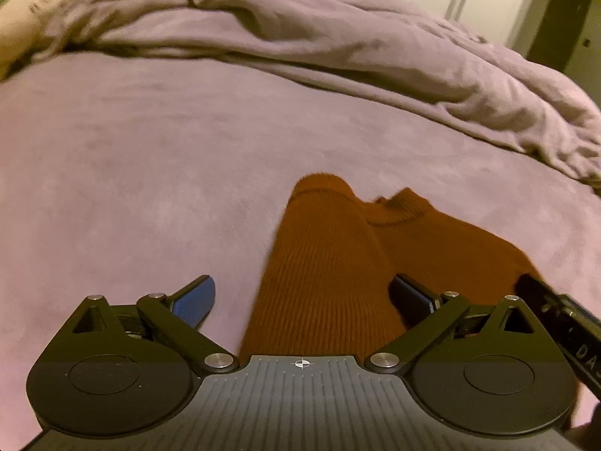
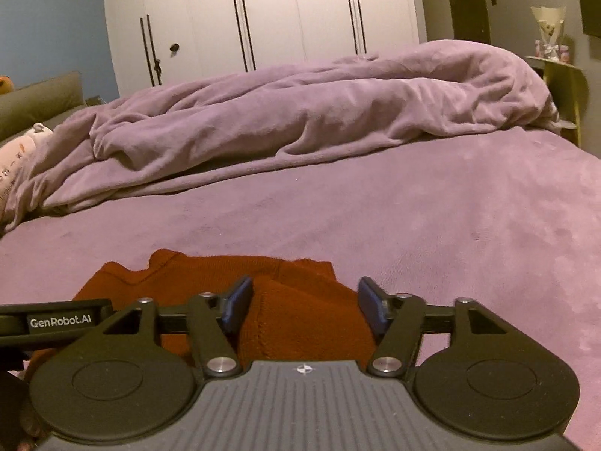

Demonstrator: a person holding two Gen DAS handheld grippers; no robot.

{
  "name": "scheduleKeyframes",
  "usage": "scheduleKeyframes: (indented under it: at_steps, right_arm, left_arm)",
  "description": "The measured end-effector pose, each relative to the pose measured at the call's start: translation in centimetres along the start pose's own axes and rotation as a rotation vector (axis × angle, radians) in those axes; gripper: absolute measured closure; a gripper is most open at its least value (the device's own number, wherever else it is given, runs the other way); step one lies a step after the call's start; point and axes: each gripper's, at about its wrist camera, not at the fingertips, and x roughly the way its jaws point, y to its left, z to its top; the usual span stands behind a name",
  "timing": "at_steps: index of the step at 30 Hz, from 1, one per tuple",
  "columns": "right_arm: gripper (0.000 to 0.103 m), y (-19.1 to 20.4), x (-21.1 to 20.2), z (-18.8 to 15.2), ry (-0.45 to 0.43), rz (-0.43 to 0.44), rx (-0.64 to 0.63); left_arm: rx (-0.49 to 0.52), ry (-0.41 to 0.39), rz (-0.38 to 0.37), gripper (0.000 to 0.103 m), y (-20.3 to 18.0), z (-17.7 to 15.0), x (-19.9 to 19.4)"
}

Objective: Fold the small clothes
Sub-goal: 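Open both grippers and lift them away from the folded cardigan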

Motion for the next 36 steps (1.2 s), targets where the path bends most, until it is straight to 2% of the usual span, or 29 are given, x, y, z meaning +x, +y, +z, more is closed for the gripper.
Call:
scheduleKeyframes:
  at_steps: [3, 4, 6, 9, 12, 16, 18, 24, 29, 36]
  right_arm:
    - [0.031, 0.5, -3.8, 0.1, 0.042, 0.059, -0.089]
    - [0.024, 0.7, -6.1, -0.8, 0.037, 0.089, -0.139]
    - [0.021, 0.6, -9.1, -2.7, 0.045, 0.104, -0.203]
    - [0.02, 0.1, -11.7, -5.8, 0.095, 0.039, -0.262]
    - [0.017, -1.1, -12.0, -6.8, 0.138, 0.02, -0.204]
    - [0.014, -2.5, -13.0, -6.3, 0.243, 0.02, -0.081]
    - [0.013, -2.7, -14.3, -6.5, 0.289, 0.005, -0.07]
    - [0.005, -1.4, -18.5, -9.3, 0.435, 0.007, -0.089]
    - [0.004, -0.5, -20.8, -9.4, 0.479, 0.042, -0.057]
    - [0.004, 2.0, -23.1, -7.5, 0.407, 0.023, -0.156]
  left_arm:
    - [-0.061, 0.025, -0.072, 0.001, 2.2, -0.8, -3.5]
    - [-0.06, 0.025, -0.092, 0.001, 2.8, -1.6, -5.0]
    - [-0.026, 0.019, -0.104, 0.001, 3.3, -3.2, -7.0]
    - [0.039, 0.024, -0.093, 0.0, 3.2, -5.3, -8.0]
    - [0.017, 0.016, -0.105, 0.0, 4.1, -6.2, -7.8]
    - [0.01, 0.013, -0.065, 0.0, 4.0, -6.9, -10.0]
    - [0.05, 0.011, -0.046, 0.0, 3.5, -7.9, -11.8]
    - [0.215, 0.098, 0.063, 0.0, 1.6, -11.6, -15.0]
    - [0.234, 0.115, 0.089, 0.0, 1.6, -13.0, -17.4]
    - [0.259, 0.133, 0.128, 0.0, 1.1, -12.5, -18.9]
